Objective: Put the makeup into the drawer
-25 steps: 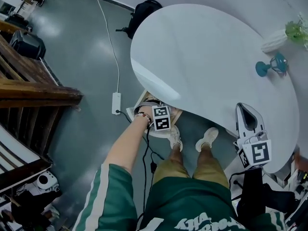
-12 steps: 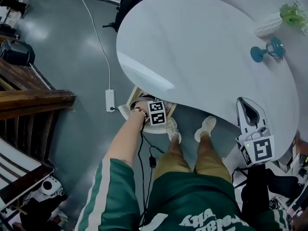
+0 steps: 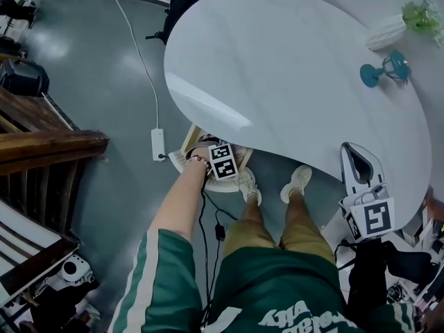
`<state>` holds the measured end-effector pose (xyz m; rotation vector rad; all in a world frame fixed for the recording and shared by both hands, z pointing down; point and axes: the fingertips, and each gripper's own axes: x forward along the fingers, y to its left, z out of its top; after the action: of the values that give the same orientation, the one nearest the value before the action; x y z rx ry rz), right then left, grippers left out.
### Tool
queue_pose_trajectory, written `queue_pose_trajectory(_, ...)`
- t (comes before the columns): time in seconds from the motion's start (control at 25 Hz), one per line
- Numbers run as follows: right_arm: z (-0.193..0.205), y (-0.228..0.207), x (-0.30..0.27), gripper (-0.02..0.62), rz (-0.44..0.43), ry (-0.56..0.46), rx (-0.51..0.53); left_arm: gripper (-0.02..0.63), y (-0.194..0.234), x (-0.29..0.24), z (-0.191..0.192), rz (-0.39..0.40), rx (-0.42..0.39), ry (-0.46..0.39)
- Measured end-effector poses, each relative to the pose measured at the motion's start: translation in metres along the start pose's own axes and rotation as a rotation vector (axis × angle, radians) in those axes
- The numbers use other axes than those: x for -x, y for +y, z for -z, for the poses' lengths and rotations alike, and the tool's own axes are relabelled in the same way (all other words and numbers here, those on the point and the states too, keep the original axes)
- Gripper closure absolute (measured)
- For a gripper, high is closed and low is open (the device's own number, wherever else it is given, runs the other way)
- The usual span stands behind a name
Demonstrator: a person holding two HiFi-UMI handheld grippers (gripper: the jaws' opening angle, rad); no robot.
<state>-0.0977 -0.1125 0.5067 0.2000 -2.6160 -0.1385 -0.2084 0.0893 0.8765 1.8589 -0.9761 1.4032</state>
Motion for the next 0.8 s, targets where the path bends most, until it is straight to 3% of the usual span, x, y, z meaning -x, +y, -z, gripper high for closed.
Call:
queue_pose_trajectory(0.44, -0.038, 0.009, 0.005, 0.591, -0.012, -0.114, -0.012, 0.237, 0.015, 0.066, -0.004, -0.094, 0.111, -0.021)
queue_pose_trajectory(0.8, -0.079, 0.014, 0.013, 0.591, -0.142, -0.232, 0.008, 0.238, 0.012, 0.140, -0.016, -0.269, 0.437, -0.122)
